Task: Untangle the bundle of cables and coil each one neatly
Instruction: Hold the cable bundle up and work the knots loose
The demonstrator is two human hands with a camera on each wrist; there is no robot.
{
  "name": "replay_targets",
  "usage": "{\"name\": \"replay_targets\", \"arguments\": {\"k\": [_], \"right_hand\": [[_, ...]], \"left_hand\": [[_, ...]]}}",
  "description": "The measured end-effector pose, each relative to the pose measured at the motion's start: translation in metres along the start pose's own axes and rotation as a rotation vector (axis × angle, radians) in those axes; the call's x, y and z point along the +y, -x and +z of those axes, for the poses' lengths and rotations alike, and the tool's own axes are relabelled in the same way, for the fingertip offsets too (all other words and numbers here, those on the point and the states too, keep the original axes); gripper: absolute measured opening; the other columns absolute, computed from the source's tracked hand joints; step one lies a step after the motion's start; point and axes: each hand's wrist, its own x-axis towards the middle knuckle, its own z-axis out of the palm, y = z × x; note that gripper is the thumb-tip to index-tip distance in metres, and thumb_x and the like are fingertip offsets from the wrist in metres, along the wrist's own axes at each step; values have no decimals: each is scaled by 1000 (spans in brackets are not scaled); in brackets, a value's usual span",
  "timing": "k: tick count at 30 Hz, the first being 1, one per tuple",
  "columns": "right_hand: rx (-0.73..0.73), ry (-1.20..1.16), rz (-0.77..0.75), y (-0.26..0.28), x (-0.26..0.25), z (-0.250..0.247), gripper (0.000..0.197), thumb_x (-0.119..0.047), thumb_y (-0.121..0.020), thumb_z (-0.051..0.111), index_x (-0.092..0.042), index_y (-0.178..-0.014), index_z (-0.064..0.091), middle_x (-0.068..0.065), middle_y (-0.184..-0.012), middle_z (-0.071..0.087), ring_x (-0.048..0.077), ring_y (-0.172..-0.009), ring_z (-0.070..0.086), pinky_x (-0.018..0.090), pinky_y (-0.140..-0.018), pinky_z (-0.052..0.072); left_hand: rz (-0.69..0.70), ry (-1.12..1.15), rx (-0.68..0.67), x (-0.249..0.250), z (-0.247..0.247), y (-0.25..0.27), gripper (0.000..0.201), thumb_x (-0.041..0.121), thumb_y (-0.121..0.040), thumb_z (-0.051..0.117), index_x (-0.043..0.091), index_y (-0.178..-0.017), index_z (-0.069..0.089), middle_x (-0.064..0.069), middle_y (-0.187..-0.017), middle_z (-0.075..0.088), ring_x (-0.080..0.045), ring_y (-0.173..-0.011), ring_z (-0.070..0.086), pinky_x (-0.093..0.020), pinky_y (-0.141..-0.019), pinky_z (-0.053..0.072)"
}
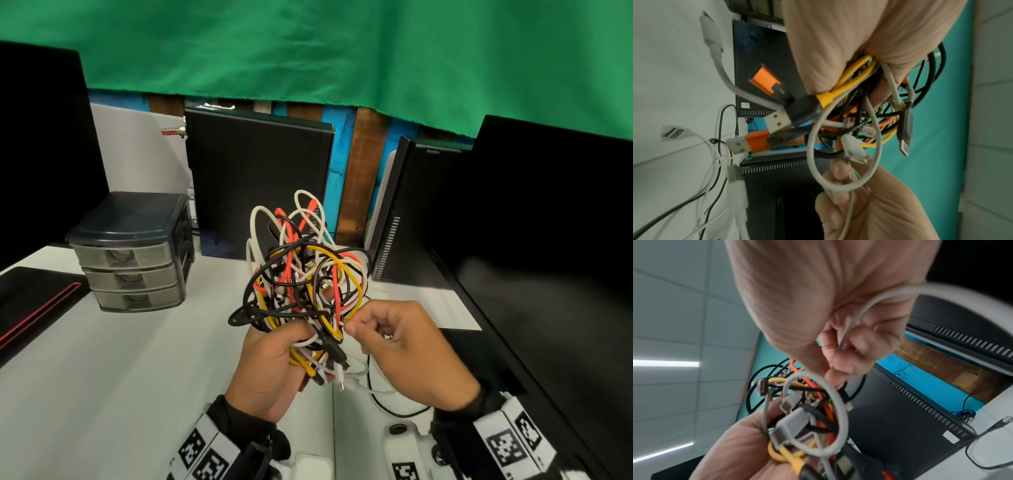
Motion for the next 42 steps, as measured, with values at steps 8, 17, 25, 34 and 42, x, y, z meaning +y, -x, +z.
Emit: {"name": "replay_targets", "arguments": {"k": [8,17,25,34,42], "right_hand": [[-171,-28,56,-3,6,-3,20,-28,-94,66,-17,-78,71,1,-65,68,11,-61,61,31,-70,55],[-279,16,15,-5,8,8,41,-27,-104,51,-30,-65,65,-4,-52,51,7,-50,45,25,-58,42],[94,115,-44,3,-2,-34,16,-26,-89,69,-34,-103,67,-12,-89,70,4,-86,63,23,-77,47],[522,344,-436,26,-49,7,11,-30,-90,69,-24,-80,71,-15,-78,62,9,-79,58,29,-71,47],[380,497,-46,18,-32,-15,13,-42,-83,69,-31,-84,62,-12,-68,58,4,-68,51,20,-61,39]], "left_hand": [[26,-96,69,7,-10,-3,28,4,-64,61,14,-81,79,-16,-79,71,-34,-67,66,-40,-62,48],[31,-161,67,-7,-7,0,30,2,-64,63,4,-91,76,-28,-92,71,-43,-83,67,-51,-70,54],[324,-408,-18,-10,-4,-4,53,-10,-80,65,19,-124,59,2,-115,73,-19,-111,68,-30,-85,56],[712,-1358,-73,-40,1,5,71,-3,-69,72,26,-129,48,8,-114,53,-19,-102,55,-42,-78,50],[637,-1492,-72,-49,14,16,92,-5,-59,72,32,-138,42,12,-124,50,-15,-114,51,-37,-91,46]]}}
